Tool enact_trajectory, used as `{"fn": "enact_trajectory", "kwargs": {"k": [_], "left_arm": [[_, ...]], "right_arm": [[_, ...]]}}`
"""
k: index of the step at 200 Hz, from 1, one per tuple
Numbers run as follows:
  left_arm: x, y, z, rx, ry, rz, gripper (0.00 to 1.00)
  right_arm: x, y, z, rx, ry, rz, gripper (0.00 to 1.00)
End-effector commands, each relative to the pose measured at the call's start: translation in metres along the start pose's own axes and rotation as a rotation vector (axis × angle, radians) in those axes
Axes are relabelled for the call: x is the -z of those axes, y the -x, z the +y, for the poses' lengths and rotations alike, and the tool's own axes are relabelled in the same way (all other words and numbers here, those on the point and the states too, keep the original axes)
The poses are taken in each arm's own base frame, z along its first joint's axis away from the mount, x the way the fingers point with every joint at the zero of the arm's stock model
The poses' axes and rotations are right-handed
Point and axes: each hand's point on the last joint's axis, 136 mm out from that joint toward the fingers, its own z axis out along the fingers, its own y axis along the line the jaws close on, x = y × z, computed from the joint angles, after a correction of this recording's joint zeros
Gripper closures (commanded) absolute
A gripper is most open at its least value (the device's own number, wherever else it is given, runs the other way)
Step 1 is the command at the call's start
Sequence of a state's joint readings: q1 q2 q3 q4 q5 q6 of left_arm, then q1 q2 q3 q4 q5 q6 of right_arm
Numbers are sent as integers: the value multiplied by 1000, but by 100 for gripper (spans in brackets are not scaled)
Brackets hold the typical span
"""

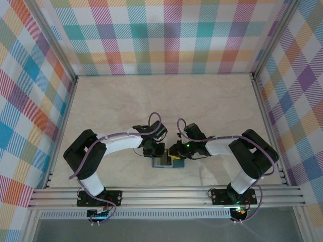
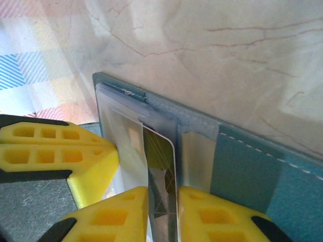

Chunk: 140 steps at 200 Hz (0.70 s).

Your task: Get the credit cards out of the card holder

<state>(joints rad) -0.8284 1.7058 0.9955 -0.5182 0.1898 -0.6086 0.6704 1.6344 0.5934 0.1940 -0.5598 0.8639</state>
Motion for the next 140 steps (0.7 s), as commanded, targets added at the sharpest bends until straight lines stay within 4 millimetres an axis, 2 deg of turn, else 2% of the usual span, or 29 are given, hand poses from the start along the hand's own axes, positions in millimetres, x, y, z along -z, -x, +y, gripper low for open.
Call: {"fn": "enact_trajectory", "kwargs": {"k": [1,77,119,140], "left_arm": [[-19,-21,27,-5,118,80,91],[-14,-21,29,-2,122,65,91],[-11,-23,30,2,119,62,91],[-10,-25,30,9,112,61,91]], "right_arm": [[-4,-4,5,18,56,32,78],[-3,-3,-6,-5,21,28,86],[11,-2,-19,-3,-54,-3,87],[20,0,-19,22,-78,-18,87]]}}
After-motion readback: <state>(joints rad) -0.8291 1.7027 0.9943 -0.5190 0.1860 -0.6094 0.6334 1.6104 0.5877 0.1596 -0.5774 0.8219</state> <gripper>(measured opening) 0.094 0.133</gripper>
